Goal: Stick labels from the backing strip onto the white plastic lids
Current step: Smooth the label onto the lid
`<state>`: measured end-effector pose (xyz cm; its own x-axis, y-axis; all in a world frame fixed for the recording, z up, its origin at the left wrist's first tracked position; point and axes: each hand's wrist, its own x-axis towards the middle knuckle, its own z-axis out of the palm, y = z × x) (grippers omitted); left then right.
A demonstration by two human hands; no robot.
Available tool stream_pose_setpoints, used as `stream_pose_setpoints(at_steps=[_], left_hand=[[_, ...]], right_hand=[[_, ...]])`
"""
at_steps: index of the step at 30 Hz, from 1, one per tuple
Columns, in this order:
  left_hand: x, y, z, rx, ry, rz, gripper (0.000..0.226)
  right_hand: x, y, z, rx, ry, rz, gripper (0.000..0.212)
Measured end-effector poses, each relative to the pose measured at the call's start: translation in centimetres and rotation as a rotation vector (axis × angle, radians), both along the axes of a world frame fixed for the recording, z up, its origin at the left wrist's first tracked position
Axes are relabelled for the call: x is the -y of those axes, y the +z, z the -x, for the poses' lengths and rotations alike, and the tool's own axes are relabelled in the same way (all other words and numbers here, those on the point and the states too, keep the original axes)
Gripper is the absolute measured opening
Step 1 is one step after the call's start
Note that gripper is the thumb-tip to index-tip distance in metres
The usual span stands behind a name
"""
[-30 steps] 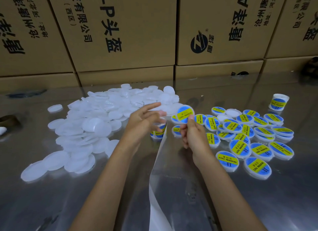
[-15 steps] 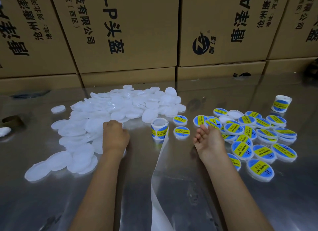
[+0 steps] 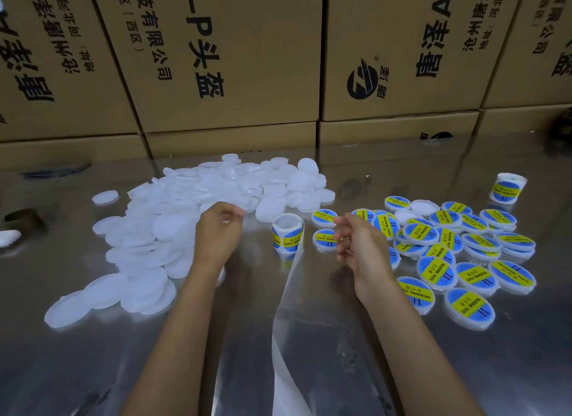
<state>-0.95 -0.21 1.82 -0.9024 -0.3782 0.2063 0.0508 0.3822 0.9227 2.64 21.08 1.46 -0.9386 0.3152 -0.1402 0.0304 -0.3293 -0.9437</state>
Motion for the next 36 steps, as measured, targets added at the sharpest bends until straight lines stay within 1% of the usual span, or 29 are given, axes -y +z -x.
stream_pose_setpoints(at_steps=[2, 3, 4, 6, 10, 14, 16, 19, 21, 22, 23, 25, 27, 29, 30, 32, 34, 36], left_hand=[[-0.4, 1.0, -0.4, 0.028, -0.138, -0.371, 0.013], [-0.6, 1.5, -0.7, 0.033, -0.232, -0.508, 0.013], [-0.8, 1.8, -0.8, 0.033, -0.325, -0.598, 0.015], [-1.5, 2.2, -1.2, 0.05, -0.465, -0.658, 0.019], [-3.2, 2.5, -1.9, 0.097, -0.621, -0.665, 0.022], [-4.0, 2.4, -2.1, 0.1, -0.65, -0.681, 0.018], [-4.4, 2.2, -2.1, 0.087, -0.648, -0.618, 0.019], [-4.7, 1.9, -2.1, 0.057, -0.601, -0.526, 0.02], [-4.6, 1.9, -2.0, 0.049, -0.514, -0.533, 0.016], [-4.4, 1.9, -1.9, 0.05, -0.465, -0.543, 0.014], [-4.2, 1.9, -1.8, 0.052, -0.424, -0.547, 0.013], [-3.9, 1.9, -1.8, 0.06, -0.39, -0.535, 0.015], [-4.0, 1.9, -1.8, 0.078, -0.384, -0.489, 0.023], [-4.2, 1.9, -1.8, 0.094, -0.366, -0.427, 0.027], [-4.3, 1.9, -1.8, 0.097, -0.351, -0.401, 0.028], [-4.4, 1.9, -1.7, 0.095, -0.336, -0.37, 0.027], [-4.5, 1.8, -1.6, 0.093, -0.335, -0.352, 0.026], [-4.5, 1.7, -1.6, 0.092, -0.332, -0.339, 0.024]], right_hand=[[0.7, -0.1, -0.1, -0.097, -0.03, -0.178, 0.016], [1.0, -0.2, -0.1, -0.15, -0.04, -0.255, 0.012], [1.3, -0.3, -0.2, -0.199, -0.041, -0.316, 0.009], [1.9, -0.5, -0.3, -0.274, -0.011, -0.383, 0.005], [2.4, -0.5, -0.5, -0.325, 0.045, -0.401, 0.013], [2.2, -0.3, -0.5, -0.341, 0.075, -0.344, 0.014], [2.3, -0.4, -0.6, -0.357, 0.104, -0.369, 0.018], [2.5, -0.5, -0.6, -0.371, 0.095, -0.404, 0.019], [2.2, -0.7, -0.4, -0.349, 0.026, -0.387, 0.016], [1.9, -0.9, -0.1, -0.328, -0.007, -0.407, 0.014], [1.7, -1.2, 0.1, -0.301, -0.02, -0.46, 0.017], [1.6, -2.0, 0.6, -0.241, 0.052, -0.582, 0.031], [2.1, -2.7, 0.9, -0.203, 0.186, -0.665, 0.042], [2.5, -3.1, 1.0, -0.228, 0.269, -0.743, 0.043], [2.7, -3.3, 1.1, -0.254, 0.274, -0.765, 0.04], [2.8, -3.4, 1.2, -0.278, 0.233, -0.737, 0.036], [2.9, -3.4, 1.4, -0.269, 0.194, -0.692, 0.036], [3.0, -3.4, 1.6, -0.249, 0.162, -0.69, 0.034]])
